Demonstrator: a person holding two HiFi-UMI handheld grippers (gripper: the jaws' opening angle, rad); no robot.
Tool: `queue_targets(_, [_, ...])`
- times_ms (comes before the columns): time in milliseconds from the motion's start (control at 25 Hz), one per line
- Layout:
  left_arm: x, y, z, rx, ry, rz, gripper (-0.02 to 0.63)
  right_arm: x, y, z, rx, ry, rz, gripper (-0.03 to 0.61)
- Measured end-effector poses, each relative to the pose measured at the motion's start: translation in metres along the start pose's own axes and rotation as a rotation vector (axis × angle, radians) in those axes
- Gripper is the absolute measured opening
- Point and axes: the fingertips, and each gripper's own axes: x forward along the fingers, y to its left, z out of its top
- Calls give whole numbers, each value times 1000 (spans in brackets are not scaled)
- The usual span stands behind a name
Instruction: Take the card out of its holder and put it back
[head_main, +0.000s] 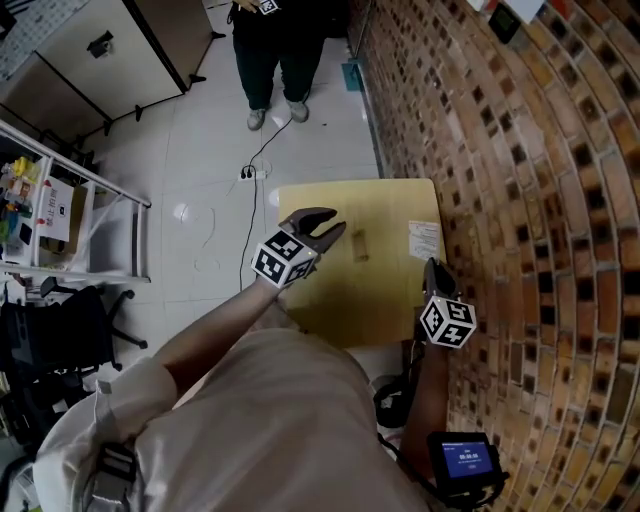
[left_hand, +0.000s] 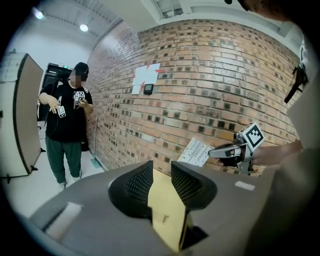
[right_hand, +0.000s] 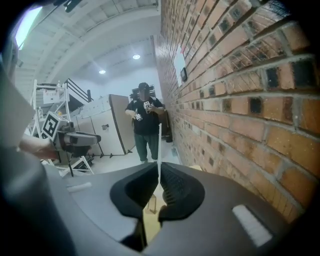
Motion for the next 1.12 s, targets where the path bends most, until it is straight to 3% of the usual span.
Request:
queue_targets(440, [-16, 23, -17, -26, 15, 62, 132, -7, -13, -27, 13, 40, -34, 14])
queue_targets(600, [-17, 23, -25, -22, 46, 62, 81, -6, -7, -27, 7, 43, -24, 14])
queue_targets(760, [-21, 28, -24, -71, 21, 68, 115, -4, -2, -25, 1, 40, -17, 14])
queue_targets(1120, [-23, 27, -32, -65, 38, 63, 118, 7, 9, -31, -4, 60, 6, 14])
